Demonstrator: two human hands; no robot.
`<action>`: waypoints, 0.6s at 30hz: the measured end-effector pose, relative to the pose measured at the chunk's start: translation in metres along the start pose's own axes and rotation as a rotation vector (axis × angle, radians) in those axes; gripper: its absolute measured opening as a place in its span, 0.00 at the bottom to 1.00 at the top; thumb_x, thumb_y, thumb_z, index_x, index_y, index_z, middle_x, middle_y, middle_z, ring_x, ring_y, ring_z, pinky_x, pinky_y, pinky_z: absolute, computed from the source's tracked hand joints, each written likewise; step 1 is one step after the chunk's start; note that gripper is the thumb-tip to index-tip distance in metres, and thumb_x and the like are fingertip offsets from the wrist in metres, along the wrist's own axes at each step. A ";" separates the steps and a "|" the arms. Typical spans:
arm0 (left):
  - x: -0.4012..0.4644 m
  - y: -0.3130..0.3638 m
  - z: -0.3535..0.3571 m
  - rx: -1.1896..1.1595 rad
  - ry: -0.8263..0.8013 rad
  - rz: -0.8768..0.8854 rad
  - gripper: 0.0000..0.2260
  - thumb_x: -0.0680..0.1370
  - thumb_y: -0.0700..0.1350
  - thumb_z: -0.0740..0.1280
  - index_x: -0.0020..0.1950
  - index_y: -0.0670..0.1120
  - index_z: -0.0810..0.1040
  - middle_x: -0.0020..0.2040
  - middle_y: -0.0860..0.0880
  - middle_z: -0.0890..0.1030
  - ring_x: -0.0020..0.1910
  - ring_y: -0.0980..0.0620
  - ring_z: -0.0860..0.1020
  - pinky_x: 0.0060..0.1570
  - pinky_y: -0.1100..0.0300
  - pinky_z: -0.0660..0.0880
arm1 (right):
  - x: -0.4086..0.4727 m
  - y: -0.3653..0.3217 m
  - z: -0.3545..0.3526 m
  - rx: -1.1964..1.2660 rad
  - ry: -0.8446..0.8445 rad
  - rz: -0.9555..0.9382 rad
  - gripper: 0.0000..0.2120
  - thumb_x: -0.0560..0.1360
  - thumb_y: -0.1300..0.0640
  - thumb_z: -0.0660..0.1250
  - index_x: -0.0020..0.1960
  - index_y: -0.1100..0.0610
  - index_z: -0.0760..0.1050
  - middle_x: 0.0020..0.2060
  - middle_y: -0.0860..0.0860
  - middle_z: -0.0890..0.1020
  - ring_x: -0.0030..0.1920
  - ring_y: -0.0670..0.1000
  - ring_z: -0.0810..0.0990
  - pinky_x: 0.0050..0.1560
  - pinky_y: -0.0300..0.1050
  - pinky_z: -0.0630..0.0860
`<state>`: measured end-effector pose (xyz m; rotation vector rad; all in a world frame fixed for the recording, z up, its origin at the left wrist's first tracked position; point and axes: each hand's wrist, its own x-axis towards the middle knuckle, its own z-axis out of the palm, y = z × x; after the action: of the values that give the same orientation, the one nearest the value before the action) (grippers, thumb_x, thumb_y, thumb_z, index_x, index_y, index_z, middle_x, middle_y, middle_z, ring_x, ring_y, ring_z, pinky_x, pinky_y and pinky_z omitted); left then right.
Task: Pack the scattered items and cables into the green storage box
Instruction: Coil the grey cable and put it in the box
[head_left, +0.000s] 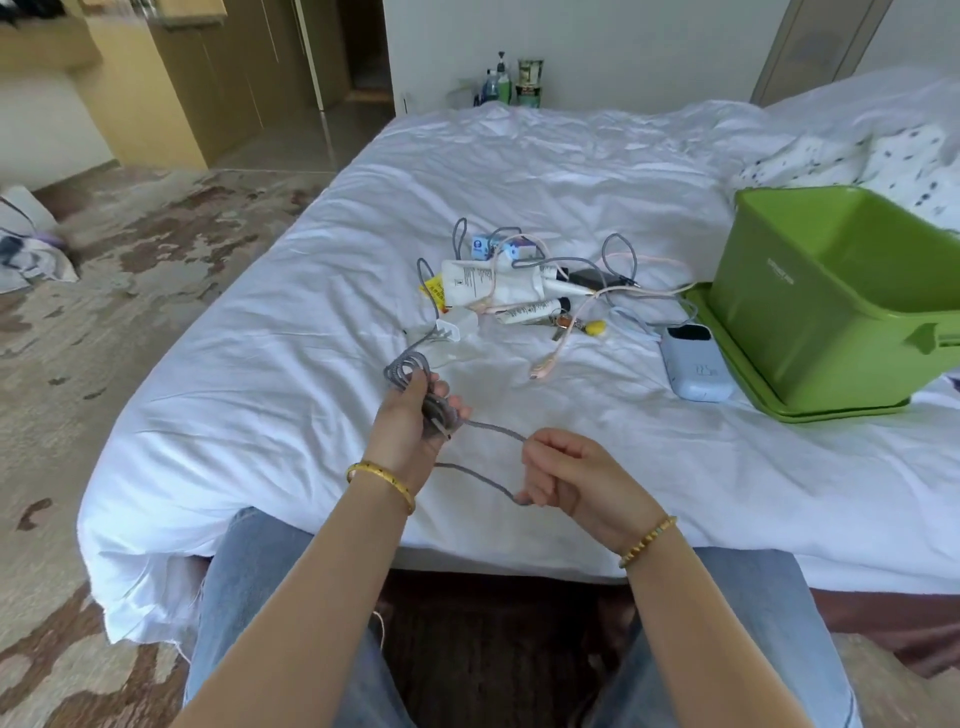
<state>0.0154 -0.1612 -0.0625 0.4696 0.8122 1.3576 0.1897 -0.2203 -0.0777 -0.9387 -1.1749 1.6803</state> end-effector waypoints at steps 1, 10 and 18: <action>0.003 -0.001 0.002 0.032 0.026 0.000 0.15 0.83 0.45 0.53 0.38 0.43 0.68 0.31 0.48 0.68 0.22 0.54 0.70 0.27 0.64 0.75 | 0.005 -0.004 0.001 0.021 0.008 0.002 0.12 0.76 0.56 0.64 0.33 0.55 0.74 0.24 0.47 0.70 0.24 0.45 0.67 0.31 0.37 0.73; 0.027 0.009 0.016 0.564 -0.077 0.018 0.10 0.82 0.44 0.54 0.43 0.45 0.70 0.31 0.49 0.64 0.19 0.59 0.65 0.20 0.67 0.65 | 0.041 -0.051 -0.016 -0.029 0.081 -0.097 0.10 0.72 0.55 0.66 0.33 0.56 0.76 0.24 0.45 0.64 0.26 0.44 0.65 0.45 0.43 0.71; 0.006 -0.003 0.019 1.042 -0.458 -0.118 0.15 0.78 0.58 0.59 0.49 0.48 0.75 0.35 0.51 0.71 0.34 0.55 0.69 0.34 0.63 0.66 | 0.061 -0.041 -0.012 0.031 0.142 -0.031 0.10 0.76 0.57 0.64 0.44 0.58 0.83 0.22 0.44 0.62 0.25 0.44 0.61 0.29 0.34 0.68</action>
<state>0.0313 -0.1532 -0.0541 1.4521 1.0909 0.5767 0.1882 -0.1519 -0.0477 -0.9986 -1.0607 1.5762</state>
